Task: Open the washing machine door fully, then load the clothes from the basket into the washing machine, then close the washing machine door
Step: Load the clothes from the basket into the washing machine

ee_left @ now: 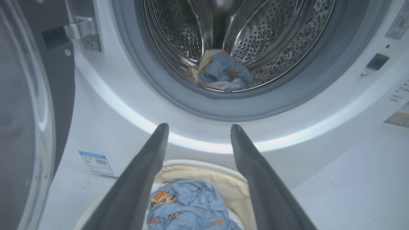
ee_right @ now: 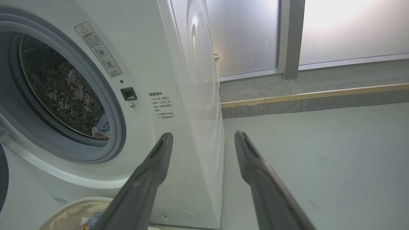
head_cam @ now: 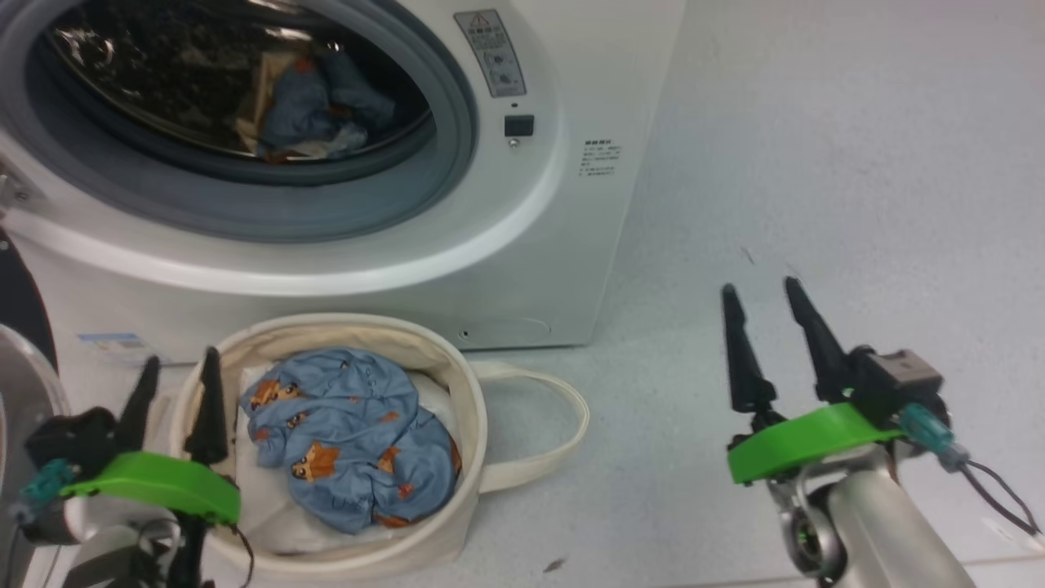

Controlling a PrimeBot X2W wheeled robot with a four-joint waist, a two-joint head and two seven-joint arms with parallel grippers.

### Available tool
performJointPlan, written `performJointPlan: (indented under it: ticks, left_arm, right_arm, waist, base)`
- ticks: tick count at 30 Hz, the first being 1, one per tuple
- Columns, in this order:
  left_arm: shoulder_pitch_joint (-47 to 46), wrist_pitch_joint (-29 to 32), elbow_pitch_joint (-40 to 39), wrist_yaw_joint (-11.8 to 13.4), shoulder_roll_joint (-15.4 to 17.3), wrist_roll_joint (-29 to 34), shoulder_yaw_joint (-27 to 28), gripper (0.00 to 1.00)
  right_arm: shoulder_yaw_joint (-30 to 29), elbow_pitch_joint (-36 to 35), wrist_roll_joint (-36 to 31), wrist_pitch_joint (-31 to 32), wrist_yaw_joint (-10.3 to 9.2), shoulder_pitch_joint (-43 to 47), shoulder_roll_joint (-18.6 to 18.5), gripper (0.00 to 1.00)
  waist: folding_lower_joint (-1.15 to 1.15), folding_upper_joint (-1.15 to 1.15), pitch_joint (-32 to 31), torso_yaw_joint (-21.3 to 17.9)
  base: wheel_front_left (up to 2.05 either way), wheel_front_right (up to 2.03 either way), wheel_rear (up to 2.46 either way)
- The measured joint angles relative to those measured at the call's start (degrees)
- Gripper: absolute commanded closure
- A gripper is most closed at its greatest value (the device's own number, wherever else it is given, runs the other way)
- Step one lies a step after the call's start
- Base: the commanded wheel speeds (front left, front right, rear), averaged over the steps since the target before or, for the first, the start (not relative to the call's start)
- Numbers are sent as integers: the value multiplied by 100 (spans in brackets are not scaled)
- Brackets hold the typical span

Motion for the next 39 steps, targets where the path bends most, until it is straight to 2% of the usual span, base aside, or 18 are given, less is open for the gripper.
performJointPlan:
  ticks: [8, 15, 19, 31, 39]
  left_arm:
    - [-610, 2, 1702, 0, 31, -457, -1110, 0]
    - [-1488, 2, 2658, 0, 119, -950, -1905, 0]
    - [-1905, 5, 2896, 0, 155, -1152, -2397, 0]
    - [-2938, 200, 3430, 0, 304, -1756, -3112, 0]
    - [-3125, 1243, 3751, -1, 354, -1741, -3783, 0]
  right_arm:
    - [580, -87, -40, 0, 0, -441, 1, 0]
    - [580, -177, -162, 0, 0, -782, -7, 0]
    - [450, -309, -309, 0, 0, -964, -21, 0]
    - [343, -635, -705, 0, 0, -1500, -27, 0]
    - [252, -743, -843, 0, 0, -1555, -22, 0]
  waist:
    - [0, 0, 503, -145]
    - [1, 0, 1167, -287]
    - [1, 0, 1609, -344]
    - [2, 0, 2795, -424]
    - [1, 0, 3241, -442]
  base:
    - [0, 0, 0]
    - [0, 0, 0]
    - [0, 0, 0]
    - [0, 0, 0]
    - [0, 0, 0]
